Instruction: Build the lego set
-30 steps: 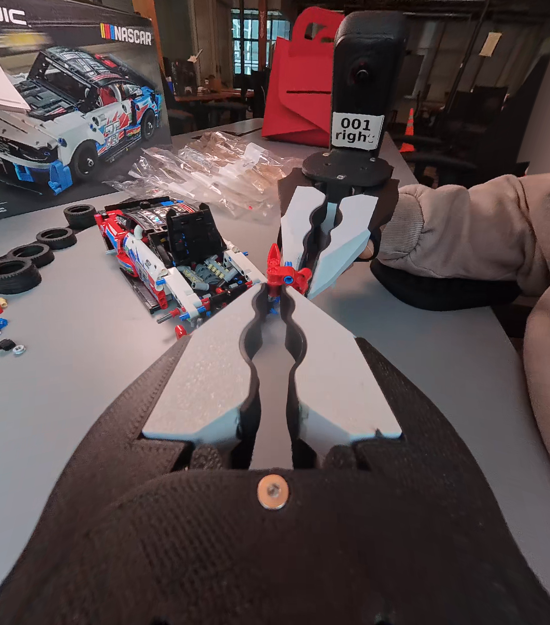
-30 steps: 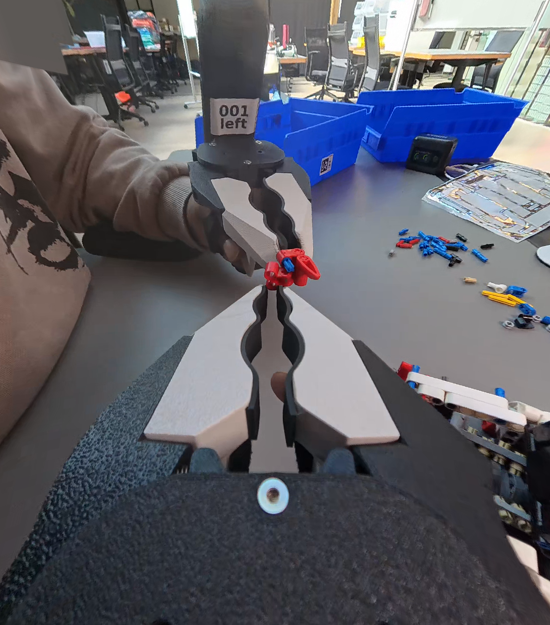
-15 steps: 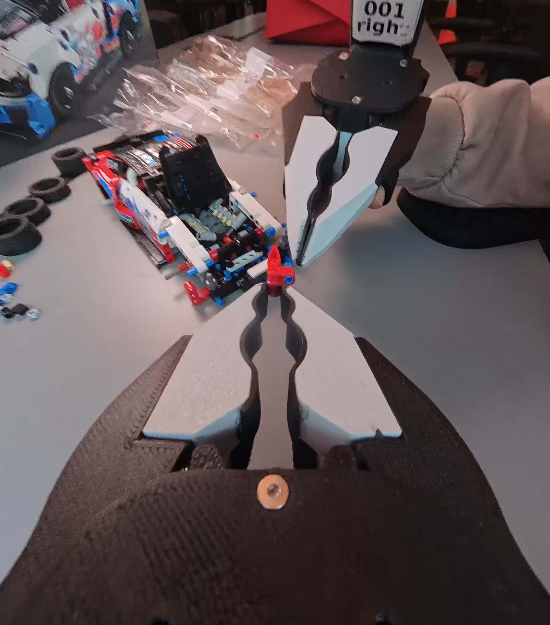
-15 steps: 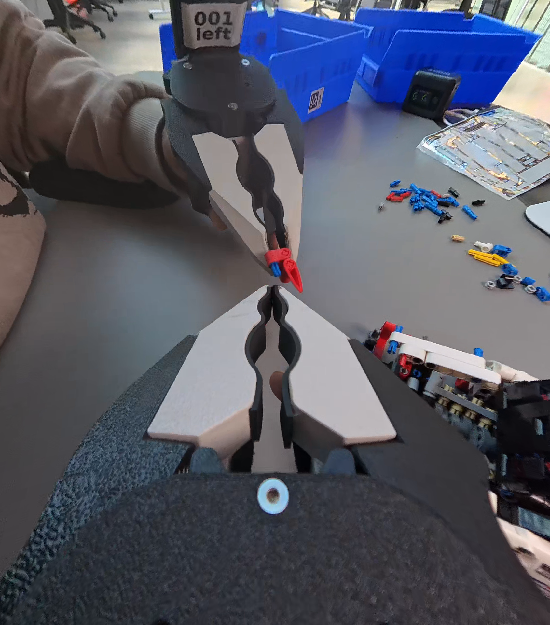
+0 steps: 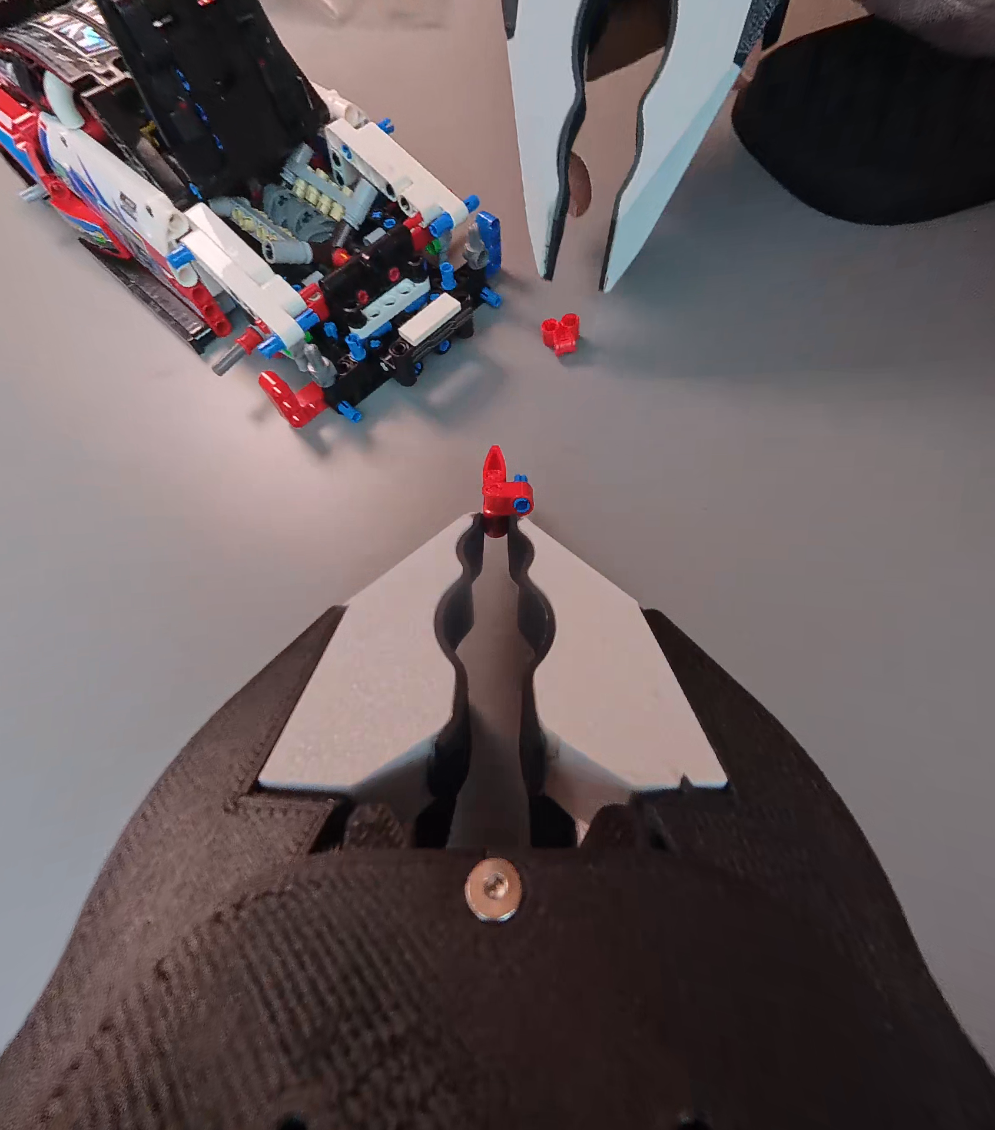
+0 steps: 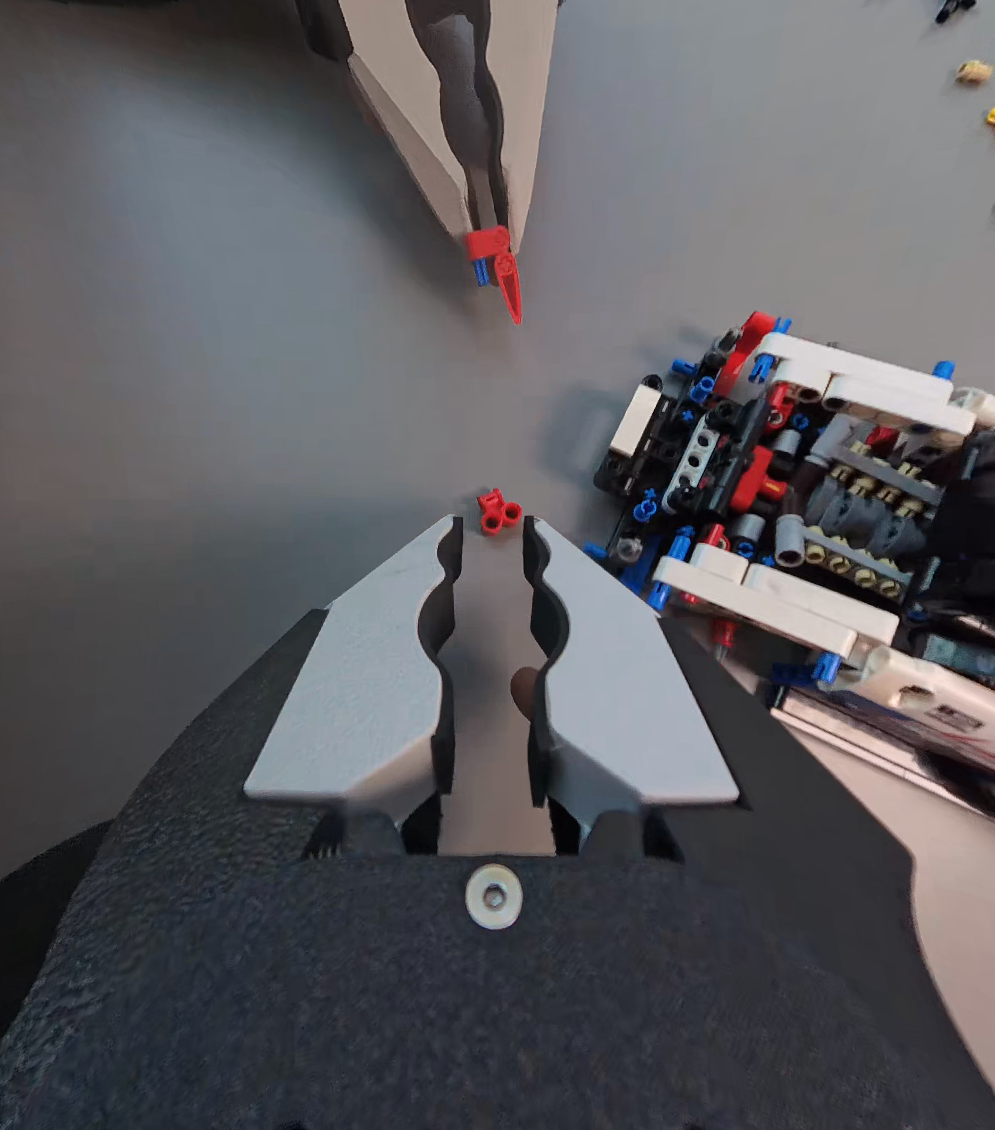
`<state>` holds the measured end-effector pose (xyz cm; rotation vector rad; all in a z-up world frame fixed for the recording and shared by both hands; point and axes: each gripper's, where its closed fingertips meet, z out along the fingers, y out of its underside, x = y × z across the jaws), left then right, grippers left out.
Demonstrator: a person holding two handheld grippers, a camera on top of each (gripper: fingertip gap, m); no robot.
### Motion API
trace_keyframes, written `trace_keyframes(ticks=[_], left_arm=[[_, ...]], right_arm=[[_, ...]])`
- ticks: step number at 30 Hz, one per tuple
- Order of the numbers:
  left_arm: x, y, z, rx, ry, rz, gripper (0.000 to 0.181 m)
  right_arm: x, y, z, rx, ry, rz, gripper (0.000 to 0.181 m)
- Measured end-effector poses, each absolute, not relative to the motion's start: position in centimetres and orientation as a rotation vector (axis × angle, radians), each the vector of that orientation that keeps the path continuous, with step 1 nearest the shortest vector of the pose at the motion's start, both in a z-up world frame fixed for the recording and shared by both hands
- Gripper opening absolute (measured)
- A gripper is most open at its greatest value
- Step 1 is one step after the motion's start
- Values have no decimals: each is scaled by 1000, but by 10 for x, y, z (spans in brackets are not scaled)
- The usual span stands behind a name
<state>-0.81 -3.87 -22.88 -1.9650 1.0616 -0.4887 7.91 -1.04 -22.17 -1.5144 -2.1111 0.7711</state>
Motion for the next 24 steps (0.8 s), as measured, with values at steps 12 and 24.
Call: trace_keyframes(ticks=[12, 24], left_arm=[[-8, -47, -240, -2049, 1133, -459, 27], [-24, -60, -237, -2026, 1192, -511, 7]], right_arm=[[77, -11, -239, -1526, -2126, 695, 24], [67, -14, -225, -1481, -2056, 693, 16]])
